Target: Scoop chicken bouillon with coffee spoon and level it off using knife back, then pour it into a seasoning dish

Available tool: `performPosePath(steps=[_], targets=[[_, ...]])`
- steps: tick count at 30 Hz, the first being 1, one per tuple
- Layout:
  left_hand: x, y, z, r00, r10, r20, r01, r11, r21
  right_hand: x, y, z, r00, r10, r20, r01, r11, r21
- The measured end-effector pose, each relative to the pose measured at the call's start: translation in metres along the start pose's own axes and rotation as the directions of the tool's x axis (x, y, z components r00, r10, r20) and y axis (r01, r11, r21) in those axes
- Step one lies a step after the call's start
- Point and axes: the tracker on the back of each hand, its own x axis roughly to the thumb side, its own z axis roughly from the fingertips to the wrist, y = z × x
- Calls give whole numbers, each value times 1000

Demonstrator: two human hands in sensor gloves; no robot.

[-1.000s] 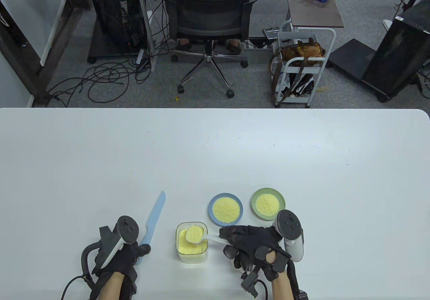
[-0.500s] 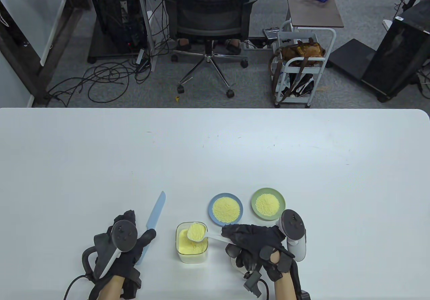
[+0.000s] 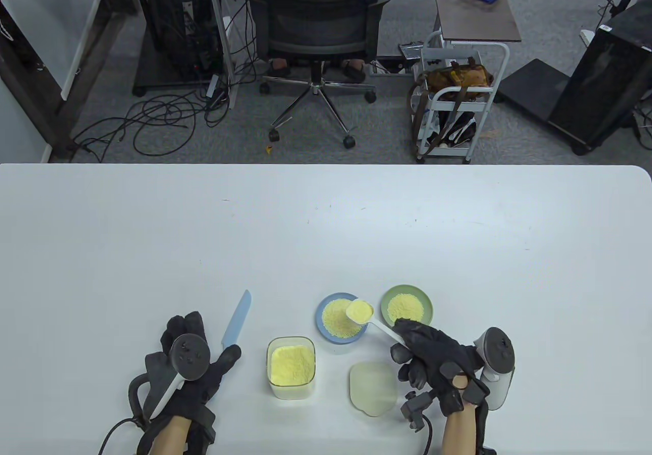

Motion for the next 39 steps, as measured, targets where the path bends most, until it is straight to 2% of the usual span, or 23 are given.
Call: performPosePath(steps=[4,9,15,26,32,36,39], targets=[[0,0,0,1000,1,-4,-2,1000,-7,-3,-16,4,996,85,-28,-88,986,-144],[-1,-1,-1,1000,14,0,-14,1000,-3,-2,-25,7,973,220,-76,-231,946,-227],[-1,-1,-1,1000,21,1,-21,1000,-2,0,-22,6,942,317,-112,-336,909,-246],[-1,-1,-1,999,32,7,-32,999,-7,-1,-24,7,922,363,-132,-386,884,-263],[-1,-1,-1,999,36,8,-36,999,-5,3,-25,8,895,423,-143,-447,851,-276],[-1,-1,-1,999,34,7,-34,999,-6,4,-24,8,896,424,-131,-443,854,-271],[-1,0,-1,999,36,7,-36,999,-3,4,-22,7,920,382,-89,-392,883,-257]])
